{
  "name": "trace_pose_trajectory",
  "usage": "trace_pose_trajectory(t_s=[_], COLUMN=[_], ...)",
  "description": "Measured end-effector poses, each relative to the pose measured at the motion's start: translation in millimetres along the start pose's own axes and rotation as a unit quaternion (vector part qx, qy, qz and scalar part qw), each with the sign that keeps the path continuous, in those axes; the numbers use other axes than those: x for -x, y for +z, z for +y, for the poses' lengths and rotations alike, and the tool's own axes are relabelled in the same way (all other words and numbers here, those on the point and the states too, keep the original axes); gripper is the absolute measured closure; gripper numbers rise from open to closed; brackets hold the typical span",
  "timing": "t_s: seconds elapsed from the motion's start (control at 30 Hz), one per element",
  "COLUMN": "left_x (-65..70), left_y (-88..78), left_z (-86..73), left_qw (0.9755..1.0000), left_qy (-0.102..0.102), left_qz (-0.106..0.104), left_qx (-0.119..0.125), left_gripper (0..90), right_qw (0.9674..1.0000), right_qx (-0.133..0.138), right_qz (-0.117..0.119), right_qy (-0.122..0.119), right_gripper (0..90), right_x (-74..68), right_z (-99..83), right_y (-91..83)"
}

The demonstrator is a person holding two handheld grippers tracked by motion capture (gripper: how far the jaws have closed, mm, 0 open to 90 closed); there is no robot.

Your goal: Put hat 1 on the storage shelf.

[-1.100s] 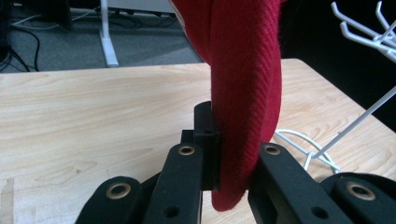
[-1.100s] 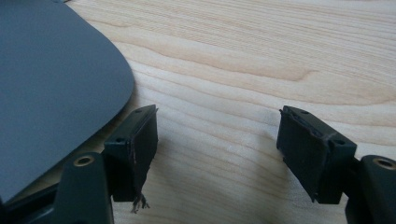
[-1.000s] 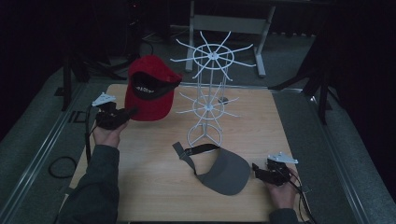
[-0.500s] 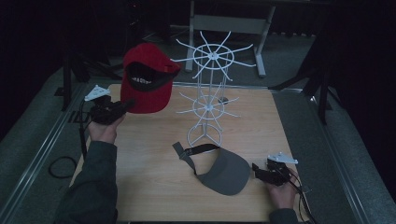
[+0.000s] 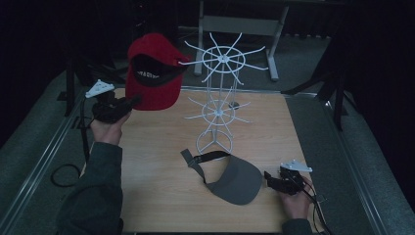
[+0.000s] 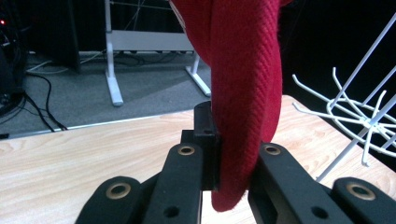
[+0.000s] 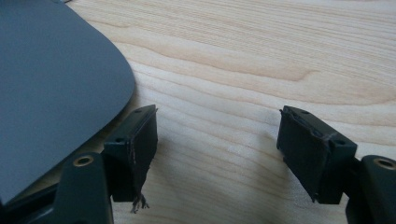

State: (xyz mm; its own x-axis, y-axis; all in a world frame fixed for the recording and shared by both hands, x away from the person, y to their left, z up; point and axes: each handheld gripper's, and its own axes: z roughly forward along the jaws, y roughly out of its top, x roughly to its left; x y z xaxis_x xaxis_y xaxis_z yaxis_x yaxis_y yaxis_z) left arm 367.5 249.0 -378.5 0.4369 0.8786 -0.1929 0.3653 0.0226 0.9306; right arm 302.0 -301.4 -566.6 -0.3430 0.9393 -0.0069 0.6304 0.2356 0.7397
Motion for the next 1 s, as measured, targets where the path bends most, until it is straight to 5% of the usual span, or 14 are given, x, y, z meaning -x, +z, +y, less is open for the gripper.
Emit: trace_pose_trajectory(t_s=[1.0], left_x=[20.3], left_y=[-18.4], left_z=[37.5], left_qw=[0.9986], left_qy=[0.015], left_qz=[-0.016], left_qx=[0.049], left_gripper=[85.9], right_qw=[1.0], right_qx=[0.001], right_qz=[0.0], right_qy=[0.0], right_gripper=[28.9], right_x=[-0.2], right_z=[-0.1], right_y=[0.0])
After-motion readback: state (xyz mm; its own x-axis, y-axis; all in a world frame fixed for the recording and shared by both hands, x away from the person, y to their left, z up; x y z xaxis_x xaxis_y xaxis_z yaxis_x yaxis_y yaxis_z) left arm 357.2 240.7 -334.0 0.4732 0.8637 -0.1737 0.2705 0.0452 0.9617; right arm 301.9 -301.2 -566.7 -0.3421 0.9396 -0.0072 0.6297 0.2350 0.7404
